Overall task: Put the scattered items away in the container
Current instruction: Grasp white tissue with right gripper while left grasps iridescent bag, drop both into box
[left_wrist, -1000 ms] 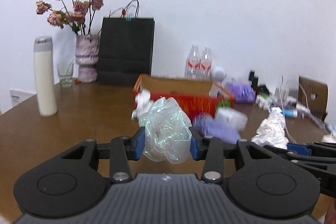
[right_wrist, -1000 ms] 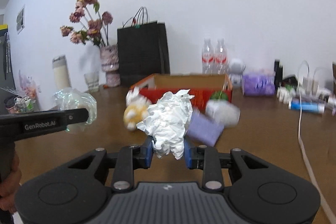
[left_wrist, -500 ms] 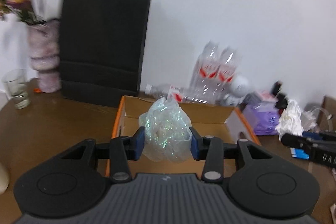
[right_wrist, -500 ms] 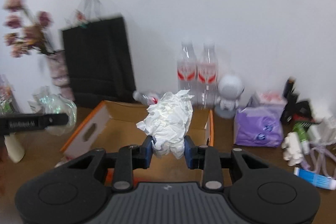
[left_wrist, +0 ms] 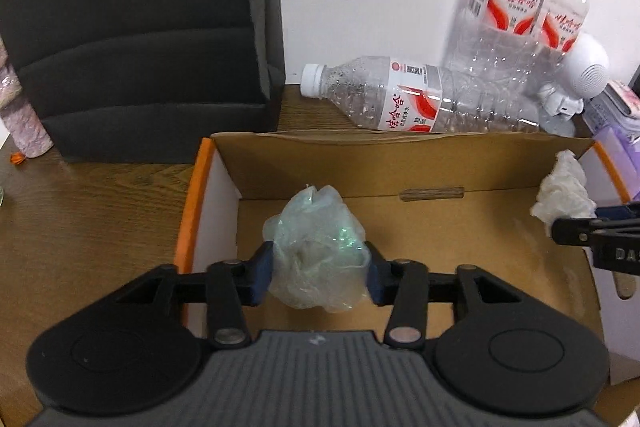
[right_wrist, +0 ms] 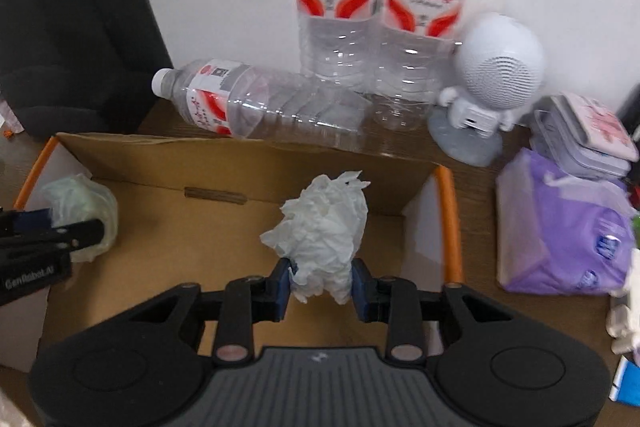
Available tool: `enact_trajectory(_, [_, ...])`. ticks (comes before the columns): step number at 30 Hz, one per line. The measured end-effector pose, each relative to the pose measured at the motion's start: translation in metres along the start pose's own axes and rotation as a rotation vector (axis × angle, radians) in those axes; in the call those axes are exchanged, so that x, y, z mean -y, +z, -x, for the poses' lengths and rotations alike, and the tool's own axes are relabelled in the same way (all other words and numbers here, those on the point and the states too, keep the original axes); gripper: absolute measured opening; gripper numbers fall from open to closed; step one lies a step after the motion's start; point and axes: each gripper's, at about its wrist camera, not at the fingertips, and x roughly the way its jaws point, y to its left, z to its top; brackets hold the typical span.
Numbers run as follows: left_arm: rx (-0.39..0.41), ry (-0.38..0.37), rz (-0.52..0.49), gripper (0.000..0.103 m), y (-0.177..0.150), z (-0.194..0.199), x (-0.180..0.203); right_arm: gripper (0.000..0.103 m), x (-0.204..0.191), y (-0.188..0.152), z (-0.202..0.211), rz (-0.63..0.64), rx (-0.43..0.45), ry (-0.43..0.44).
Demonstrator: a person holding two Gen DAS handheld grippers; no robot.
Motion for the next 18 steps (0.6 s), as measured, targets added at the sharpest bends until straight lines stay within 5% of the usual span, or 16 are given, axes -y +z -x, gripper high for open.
enact_trajectory(3, [0.029, 0.019, -0.045, 0.052, 0.003, -0.001, 0.008, 0.036, -0.005, 0.002, -0.008, 0.017, -0.004, -0.023])
enact_trajectory(8, [0.029, 0.007, -0.049, 0.069, 0.008, 0.007, 0.008, 0.074, -0.004, 0.007, 0.001, -0.012, -0.001, -0.066])
enact_trajectory(13, [0.034, 0.009, -0.021, 0.074, 0.01, 0.038, 0.003, 0.074, 0.003, 0.006, 0.031, -0.041, -0.009, -0.037])
enact_trajectory(18, [0.027, -0.002, 0.025, 0.092, 0.007, 0.089, -0.001, 0.078, 0.006, -0.006, 0.075, -0.092, -0.036, 0.041])
